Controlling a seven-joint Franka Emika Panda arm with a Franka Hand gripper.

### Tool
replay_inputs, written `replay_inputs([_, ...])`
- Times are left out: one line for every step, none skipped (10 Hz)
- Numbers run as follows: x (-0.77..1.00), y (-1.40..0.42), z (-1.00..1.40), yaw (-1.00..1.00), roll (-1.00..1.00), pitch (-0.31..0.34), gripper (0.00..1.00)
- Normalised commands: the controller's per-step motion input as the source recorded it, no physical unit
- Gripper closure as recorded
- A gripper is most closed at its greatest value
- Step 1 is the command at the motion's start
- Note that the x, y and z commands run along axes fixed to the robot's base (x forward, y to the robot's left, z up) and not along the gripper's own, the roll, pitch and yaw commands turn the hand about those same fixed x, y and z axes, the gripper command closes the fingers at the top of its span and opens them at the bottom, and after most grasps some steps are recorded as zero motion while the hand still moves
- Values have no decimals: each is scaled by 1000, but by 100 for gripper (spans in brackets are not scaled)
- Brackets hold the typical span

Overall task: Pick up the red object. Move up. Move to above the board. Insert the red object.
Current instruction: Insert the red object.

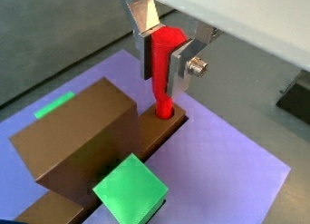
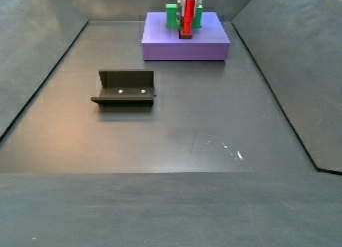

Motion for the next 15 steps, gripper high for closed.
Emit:
replay_inputs([100,0,-280,31,290,0,100])
replay_inputs([100,0,-291,11,287,0,100])
replay_inputs([117,0,-291,0,267,0,100])
replay_inputs([114,-51,-269,0,196,0,100])
replay_inputs([143,-86,-286,0,141,0,100])
replay_inputs([197,-103,-254,0,71,0,100])
replay_inputs([146,-100,-240,0,6,0,100])
replay_inputs([0,-54,-237,0,0,0,100])
replay_inputs([0,0,-283,0,0,0,100])
replay_inputs([-46,46,-423,0,0,0,100])
replay_inputs([-197,97,-449,0,16,0,100])
replay_inputs([-303,-51,-300,6,0,-3,100])
replay_inputs([-740,-317,-397,0,0,-134,100])
replay_inputs([-171,-74,-331,0,-51,-60,100])
replay_inputs([11,0,-329,0,-33,-24,100])
